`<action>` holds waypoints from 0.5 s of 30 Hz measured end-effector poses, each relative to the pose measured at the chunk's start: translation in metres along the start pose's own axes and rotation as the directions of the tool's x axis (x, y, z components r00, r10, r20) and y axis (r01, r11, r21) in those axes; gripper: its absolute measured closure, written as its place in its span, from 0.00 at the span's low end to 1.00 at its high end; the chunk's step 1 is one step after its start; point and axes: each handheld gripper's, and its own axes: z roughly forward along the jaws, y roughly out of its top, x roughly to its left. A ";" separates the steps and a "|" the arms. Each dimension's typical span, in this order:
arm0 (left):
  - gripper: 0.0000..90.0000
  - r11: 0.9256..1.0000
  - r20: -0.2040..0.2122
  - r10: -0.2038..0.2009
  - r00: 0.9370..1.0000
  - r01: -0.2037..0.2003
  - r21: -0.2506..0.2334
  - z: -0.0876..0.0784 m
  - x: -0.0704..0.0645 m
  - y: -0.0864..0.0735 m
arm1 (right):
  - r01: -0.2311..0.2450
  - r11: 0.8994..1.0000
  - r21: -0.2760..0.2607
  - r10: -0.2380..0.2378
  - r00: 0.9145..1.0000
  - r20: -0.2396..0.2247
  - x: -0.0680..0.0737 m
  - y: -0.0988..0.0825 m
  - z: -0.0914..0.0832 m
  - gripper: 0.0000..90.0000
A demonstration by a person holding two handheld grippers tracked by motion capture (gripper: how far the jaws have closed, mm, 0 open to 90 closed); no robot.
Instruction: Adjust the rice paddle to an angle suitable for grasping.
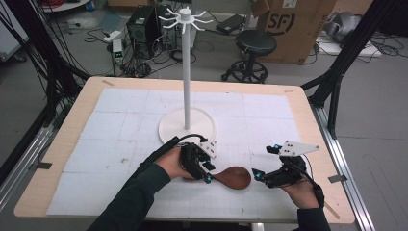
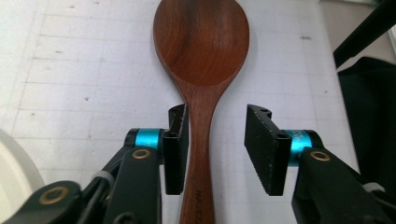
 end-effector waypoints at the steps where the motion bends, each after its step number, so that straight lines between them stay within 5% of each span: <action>1: 0.65 1.000 0.001 -0.004 1.000 0.004 -0.009 -0.002 0.000 -0.001 | 0.000 1.000 0.000 0.000 1.000 0.000 0.000 0.000 0.000 0.00; 15: 0.53 0.994 -0.052 -0.048 0.998 0.043 -0.101 -0.037 -0.004 -0.026 | 0.001 1.000 0.007 -0.001 1.000 -0.001 0.000 0.000 0.002 0.00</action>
